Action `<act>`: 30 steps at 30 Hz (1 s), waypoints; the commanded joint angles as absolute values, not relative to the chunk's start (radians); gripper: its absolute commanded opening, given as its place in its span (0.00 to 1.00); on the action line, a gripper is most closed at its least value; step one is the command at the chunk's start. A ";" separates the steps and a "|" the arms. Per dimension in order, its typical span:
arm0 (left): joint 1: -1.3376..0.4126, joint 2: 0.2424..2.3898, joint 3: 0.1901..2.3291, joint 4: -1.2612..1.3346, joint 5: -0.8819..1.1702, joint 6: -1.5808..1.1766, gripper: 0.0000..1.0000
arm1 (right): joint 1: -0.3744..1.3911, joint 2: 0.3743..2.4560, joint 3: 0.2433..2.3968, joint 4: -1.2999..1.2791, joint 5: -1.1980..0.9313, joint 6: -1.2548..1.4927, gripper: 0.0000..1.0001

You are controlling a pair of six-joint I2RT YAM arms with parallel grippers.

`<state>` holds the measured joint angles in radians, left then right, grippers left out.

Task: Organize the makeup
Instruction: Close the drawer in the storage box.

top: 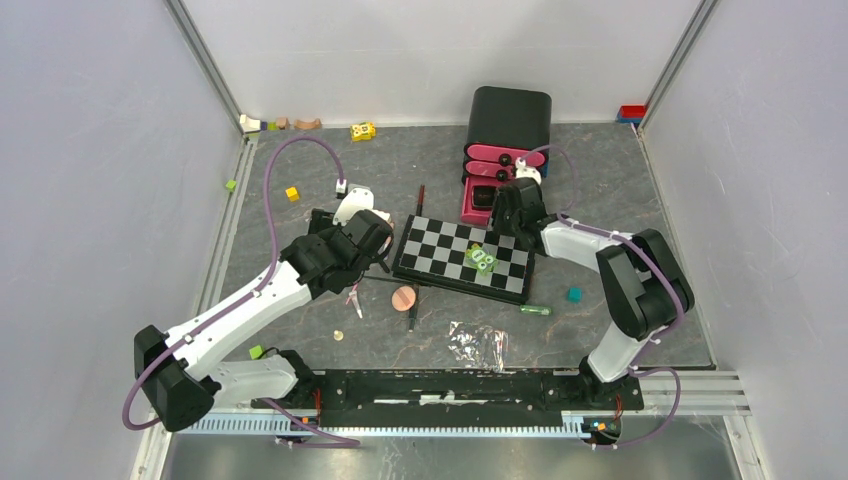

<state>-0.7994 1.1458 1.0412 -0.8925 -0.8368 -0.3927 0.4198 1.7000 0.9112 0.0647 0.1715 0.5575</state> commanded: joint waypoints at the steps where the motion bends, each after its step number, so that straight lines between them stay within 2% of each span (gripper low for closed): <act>1: -0.796 1.136 1.043 -0.861 -0.876 -0.364 0.84 | 0.424 1.708 0.984 0.089 0.213 0.562 0.48; 16: -0.796 1.137 1.040 -0.861 -0.878 -0.363 0.84 | 0.418 1.816 1.091 0.109 0.269 0.490 0.51; 24: -0.796 1.139 1.039 -0.861 -0.874 -0.364 0.84 | 0.416 1.825 1.034 0.272 0.313 0.411 0.51; 30: -0.796 1.143 1.039 -0.861 -0.874 -0.364 0.84 | 0.417 1.837 0.972 0.438 0.312 0.346 0.46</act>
